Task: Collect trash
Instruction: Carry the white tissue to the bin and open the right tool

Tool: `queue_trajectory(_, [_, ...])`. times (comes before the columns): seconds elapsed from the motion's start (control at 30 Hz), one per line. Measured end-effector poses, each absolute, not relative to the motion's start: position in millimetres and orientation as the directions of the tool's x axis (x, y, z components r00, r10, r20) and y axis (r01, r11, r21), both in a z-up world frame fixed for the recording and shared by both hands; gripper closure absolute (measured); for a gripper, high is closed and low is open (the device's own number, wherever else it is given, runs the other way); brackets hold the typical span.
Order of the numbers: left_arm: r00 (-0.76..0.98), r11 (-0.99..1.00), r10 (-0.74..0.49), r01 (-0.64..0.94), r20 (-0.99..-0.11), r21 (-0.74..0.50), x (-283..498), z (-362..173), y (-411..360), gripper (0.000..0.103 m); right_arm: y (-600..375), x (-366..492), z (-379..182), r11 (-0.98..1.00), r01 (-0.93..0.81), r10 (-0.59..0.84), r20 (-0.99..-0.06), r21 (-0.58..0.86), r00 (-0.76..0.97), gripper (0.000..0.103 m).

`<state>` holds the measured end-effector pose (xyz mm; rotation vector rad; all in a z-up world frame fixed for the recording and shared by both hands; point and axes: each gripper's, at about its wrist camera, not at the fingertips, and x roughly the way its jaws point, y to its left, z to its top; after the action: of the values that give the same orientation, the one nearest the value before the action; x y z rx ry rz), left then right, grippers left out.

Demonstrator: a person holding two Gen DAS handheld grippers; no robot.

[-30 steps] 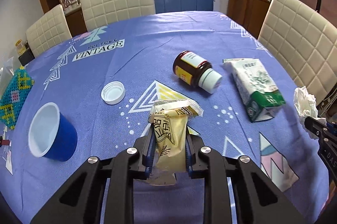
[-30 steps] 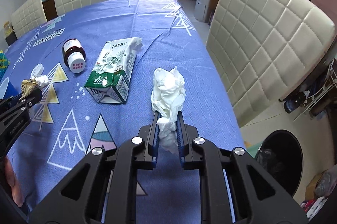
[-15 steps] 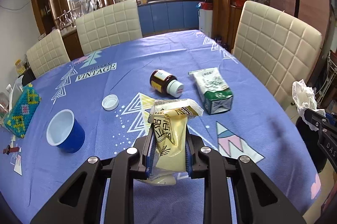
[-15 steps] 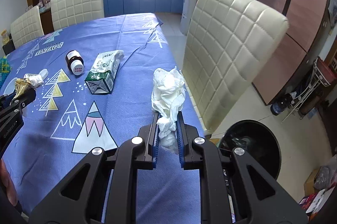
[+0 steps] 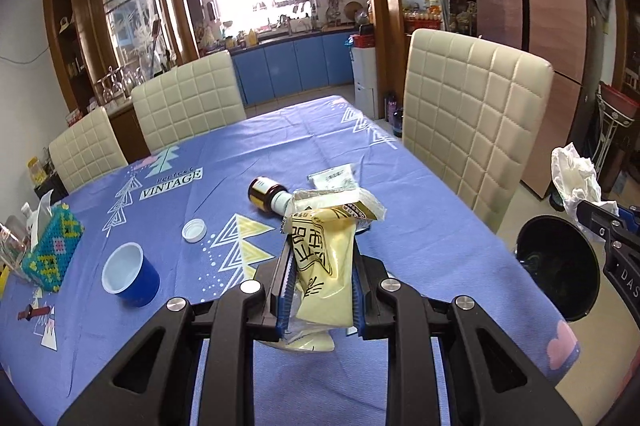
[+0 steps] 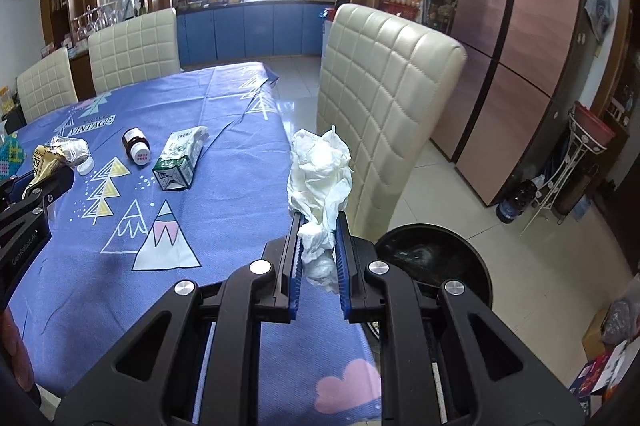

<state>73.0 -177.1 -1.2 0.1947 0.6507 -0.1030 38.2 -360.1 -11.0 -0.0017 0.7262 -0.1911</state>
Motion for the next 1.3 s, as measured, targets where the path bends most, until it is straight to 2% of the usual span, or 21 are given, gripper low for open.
queue_trajectory(0.57, [0.814,0.941,-0.123,0.278,-0.567,0.195,31,16,-264,0.08,-438,-34,10,0.947,0.319,-0.27,-0.595,-0.024,0.757,0.087])
queue_trajectory(1.3, [0.768,0.879,-0.231,0.428,-0.598,0.211,30,1,-361,0.08,-515,-53,-8,0.901,0.433,-0.334,-0.62,0.01,0.71,0.087])
